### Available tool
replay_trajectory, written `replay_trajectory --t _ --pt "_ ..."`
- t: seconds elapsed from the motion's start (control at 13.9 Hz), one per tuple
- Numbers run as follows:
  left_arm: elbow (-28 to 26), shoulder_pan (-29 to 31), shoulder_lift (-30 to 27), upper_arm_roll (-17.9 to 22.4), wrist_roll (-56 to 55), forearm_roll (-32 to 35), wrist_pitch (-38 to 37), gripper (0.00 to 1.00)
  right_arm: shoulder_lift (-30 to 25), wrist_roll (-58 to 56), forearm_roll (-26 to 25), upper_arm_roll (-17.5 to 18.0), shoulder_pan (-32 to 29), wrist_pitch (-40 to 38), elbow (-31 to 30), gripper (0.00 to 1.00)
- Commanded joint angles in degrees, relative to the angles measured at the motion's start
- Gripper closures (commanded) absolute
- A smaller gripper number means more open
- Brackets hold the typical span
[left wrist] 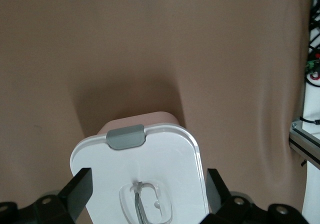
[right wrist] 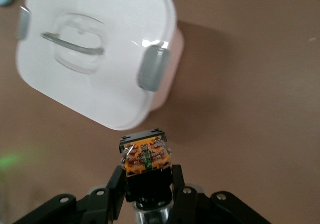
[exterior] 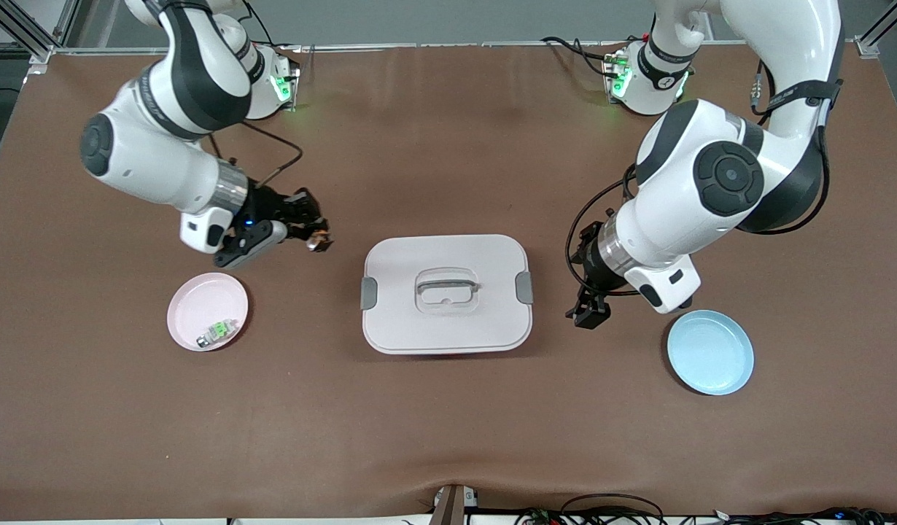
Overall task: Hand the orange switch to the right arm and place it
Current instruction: 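Carry the switch to the white plate while the left gripper withdraws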
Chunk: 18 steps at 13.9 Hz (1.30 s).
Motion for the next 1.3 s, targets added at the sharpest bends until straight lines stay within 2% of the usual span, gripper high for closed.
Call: replay_trajectory --t 0.0,0.36,0.58,1.01,1.23 --pt "-0.50 0.92 -1.67 0.35 6.01 1.33 -1.19 0.00 1.63 -9.25 -7.58 0.68 -2.78 -1.30 1.90 1.00" --pt "-0.50 3.64 -1.93 0.18 16.38 3.35 -1.19 0.00 4.00 -27.02 -20.32 0.68 -8.84 1.67 1.90 1.00" --pt "-0.67 5.92 -2.72 0.18 22.54 3.26 -1.97 0.00 5.94 -36.16 -21.13 0.68 -12.36 7.20 0.15 1.00" --pt "-0.85 8.65 -4.31 0.26 37.74 3.26 -6.19 0.00 8.31 -49.62 -21.92 0.68 -16.06 24.34 -9.08 1.00" --pt "-0.85 9.87 -4.57 0.27 41.88 3.35 -6.72 0.00 9.89 -53.32 -25.42 0.59 -17.72 29.44 -10.75 1.00"
